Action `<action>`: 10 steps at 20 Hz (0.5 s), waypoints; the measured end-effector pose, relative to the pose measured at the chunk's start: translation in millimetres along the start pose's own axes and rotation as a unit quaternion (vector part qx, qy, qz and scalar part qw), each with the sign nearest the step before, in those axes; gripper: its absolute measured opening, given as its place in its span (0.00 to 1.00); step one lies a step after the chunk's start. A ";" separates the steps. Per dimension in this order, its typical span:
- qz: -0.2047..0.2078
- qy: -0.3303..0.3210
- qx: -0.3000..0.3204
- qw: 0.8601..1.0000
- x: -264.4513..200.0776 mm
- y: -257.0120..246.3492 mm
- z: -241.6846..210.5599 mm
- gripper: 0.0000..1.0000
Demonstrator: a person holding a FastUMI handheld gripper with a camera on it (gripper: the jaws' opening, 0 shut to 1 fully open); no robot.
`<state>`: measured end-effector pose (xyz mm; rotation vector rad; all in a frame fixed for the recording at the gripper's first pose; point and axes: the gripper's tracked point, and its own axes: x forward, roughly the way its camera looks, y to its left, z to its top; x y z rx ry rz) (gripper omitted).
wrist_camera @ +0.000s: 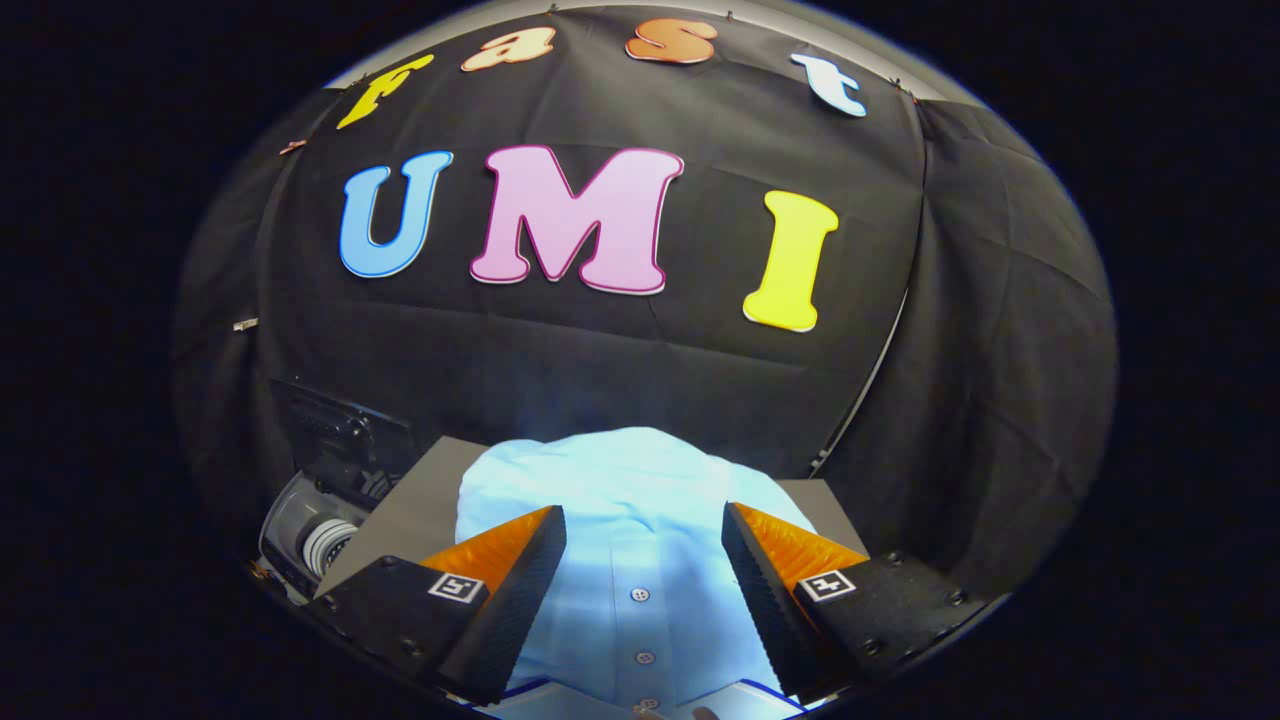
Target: Put the clothes into the washing machine and then close the washing machine lid.
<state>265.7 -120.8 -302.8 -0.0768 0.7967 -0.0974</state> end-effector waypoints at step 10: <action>-0.005 0.102 0.031 0.994 18.9 -5.0 -38.3 0.98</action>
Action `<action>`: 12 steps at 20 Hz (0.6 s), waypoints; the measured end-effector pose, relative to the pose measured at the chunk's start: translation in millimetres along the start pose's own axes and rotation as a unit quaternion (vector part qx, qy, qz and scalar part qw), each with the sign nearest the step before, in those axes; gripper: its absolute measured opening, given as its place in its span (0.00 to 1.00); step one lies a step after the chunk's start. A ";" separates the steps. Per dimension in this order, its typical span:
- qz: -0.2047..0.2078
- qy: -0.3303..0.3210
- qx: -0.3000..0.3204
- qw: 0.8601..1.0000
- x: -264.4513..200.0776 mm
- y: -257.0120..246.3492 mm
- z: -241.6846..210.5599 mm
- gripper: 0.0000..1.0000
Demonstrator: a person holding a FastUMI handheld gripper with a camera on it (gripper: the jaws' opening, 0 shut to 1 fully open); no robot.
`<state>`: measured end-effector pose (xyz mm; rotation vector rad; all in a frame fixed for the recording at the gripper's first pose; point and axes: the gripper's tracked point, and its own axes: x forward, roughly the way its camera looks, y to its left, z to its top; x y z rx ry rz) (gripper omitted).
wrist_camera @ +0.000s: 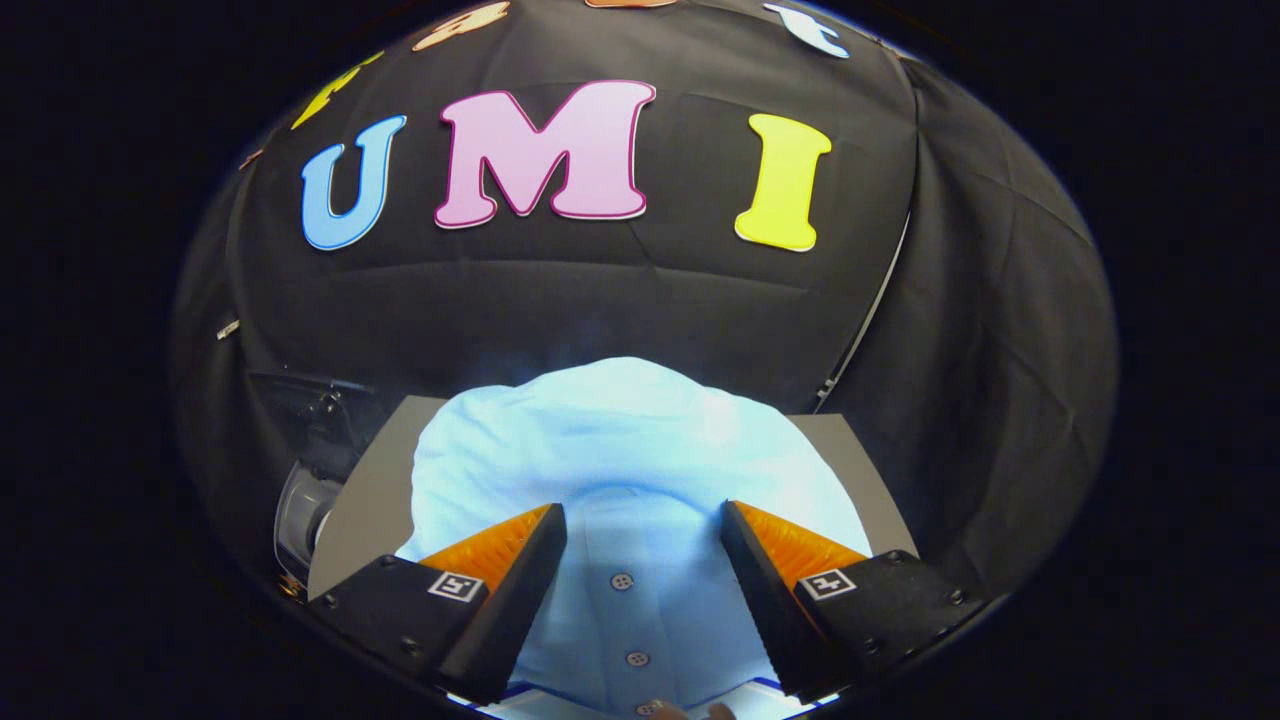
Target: Put the clothes into the washing machine and then close the washing machine lid.
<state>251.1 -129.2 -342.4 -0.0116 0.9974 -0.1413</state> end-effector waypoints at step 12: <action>0.014 0.014 0.003 1.000 6.2 14.8 -3.0 0.72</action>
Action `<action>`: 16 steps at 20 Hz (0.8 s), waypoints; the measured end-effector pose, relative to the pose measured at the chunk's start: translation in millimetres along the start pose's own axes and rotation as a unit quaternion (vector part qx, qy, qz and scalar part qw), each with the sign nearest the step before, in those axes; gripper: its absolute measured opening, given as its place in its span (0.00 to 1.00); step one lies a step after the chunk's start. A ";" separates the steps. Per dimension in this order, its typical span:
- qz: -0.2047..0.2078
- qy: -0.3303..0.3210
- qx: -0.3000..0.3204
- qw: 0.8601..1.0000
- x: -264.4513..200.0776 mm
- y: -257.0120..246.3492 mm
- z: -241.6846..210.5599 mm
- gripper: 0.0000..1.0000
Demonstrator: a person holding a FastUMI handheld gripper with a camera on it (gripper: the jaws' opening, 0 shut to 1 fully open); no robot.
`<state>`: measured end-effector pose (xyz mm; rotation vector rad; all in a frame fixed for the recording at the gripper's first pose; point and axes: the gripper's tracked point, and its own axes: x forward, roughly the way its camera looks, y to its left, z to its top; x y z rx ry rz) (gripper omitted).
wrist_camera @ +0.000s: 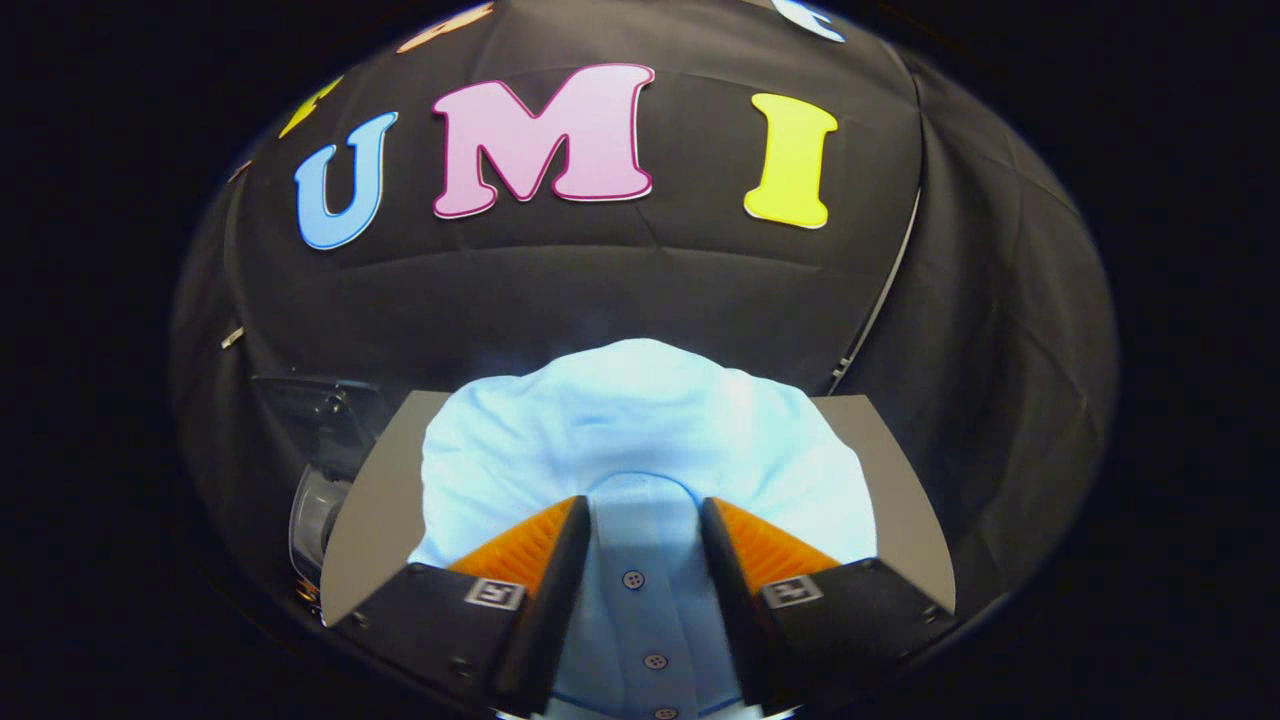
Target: Put the clothes into the washing machine and then close the washing machine lid.
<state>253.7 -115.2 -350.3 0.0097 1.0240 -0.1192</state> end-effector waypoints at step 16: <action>0.013 -0.099 0.031 0.995 -84.4 8.0 35.7 0.10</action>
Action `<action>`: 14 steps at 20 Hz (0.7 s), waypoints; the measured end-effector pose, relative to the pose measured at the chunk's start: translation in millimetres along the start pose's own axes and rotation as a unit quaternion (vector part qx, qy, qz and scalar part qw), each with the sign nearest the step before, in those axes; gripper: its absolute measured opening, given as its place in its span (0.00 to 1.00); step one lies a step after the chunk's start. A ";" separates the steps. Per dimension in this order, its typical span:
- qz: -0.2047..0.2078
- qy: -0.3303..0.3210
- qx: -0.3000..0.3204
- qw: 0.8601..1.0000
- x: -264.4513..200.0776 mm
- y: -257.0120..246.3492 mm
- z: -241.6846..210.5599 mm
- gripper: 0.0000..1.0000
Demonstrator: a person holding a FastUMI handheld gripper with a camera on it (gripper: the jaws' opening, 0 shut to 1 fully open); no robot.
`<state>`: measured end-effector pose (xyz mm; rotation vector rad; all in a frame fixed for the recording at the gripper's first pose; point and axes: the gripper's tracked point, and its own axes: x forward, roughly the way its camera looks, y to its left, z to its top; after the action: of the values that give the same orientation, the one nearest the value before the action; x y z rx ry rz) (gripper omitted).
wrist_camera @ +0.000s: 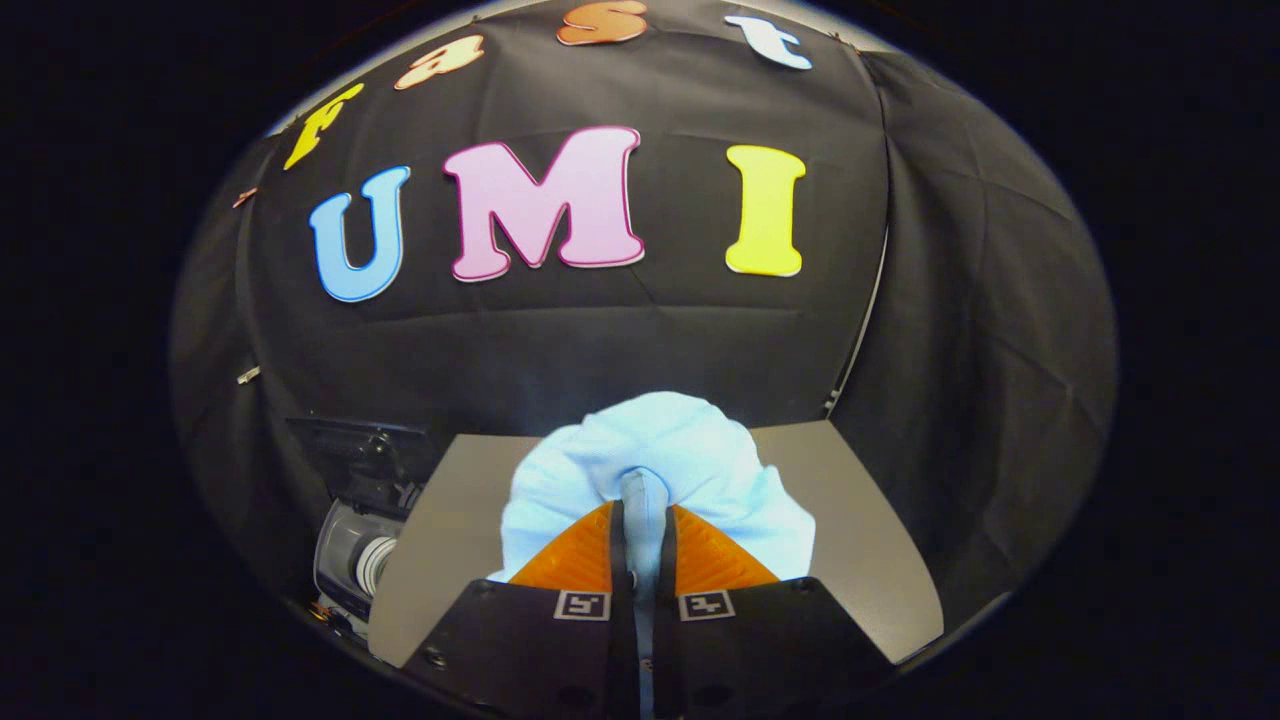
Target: Put the clothes into the washing machine and then close the washing machine lid.
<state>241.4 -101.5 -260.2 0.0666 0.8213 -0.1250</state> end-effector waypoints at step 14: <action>0.129 -0.180 -0.032 0.975 -122.4 142.6 118.1 0.10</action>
<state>264.1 37.4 -88.6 0.0859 0.4470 0.1327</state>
